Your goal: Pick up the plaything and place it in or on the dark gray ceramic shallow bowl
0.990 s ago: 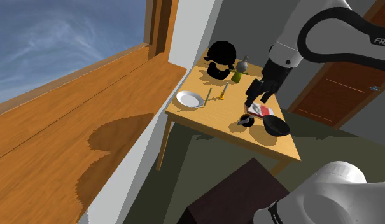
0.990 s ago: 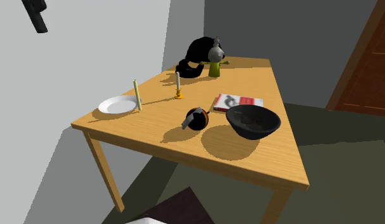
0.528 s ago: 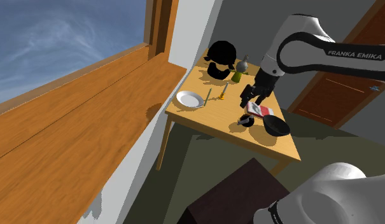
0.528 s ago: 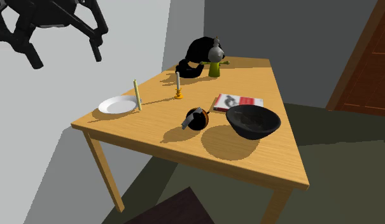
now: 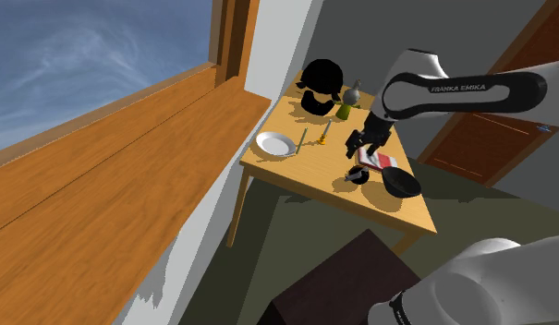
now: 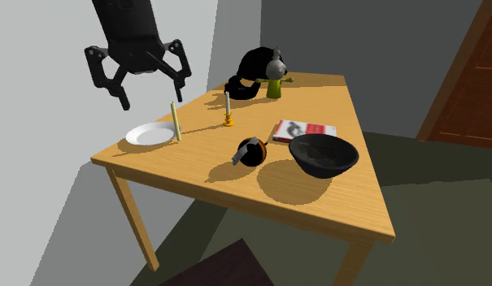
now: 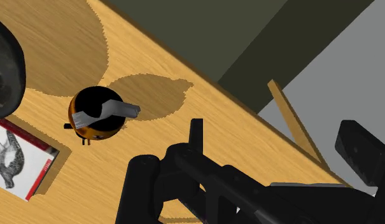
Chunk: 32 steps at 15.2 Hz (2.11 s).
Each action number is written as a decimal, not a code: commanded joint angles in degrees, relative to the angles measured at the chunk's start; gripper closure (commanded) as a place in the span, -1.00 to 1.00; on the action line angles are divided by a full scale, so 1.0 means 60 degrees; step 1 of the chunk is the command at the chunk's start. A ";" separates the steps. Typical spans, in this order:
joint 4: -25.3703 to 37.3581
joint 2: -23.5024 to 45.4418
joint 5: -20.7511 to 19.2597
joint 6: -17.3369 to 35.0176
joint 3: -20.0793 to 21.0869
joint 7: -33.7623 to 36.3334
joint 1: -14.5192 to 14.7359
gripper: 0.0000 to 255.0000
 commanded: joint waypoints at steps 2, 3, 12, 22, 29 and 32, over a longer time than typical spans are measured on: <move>0.0300 0.0948 -0.0033 0.0731 -0.0295 -0.0130 -0.0161 -1.00; 0.0404 0.1250 -0.0030 0.0955 -0.0405 -0.0201 -0.0222 -1.00; 0.1793 0.4116 0.0556 0.2624 -0.1226 -0.1061 -0.0775 -1.00; 0.4273 0.7412 0.1956 0.3538 -0.1404 -0.2213 -0.1887 -1.00; 0.6353 0.9452 0.2628 0.3577 -0.1233 -0.2635 -0.2830 -1.00; 0.6442 0.9763 0.2713 0.3798 -0.1156 -0.2688 -0.2914 -1.00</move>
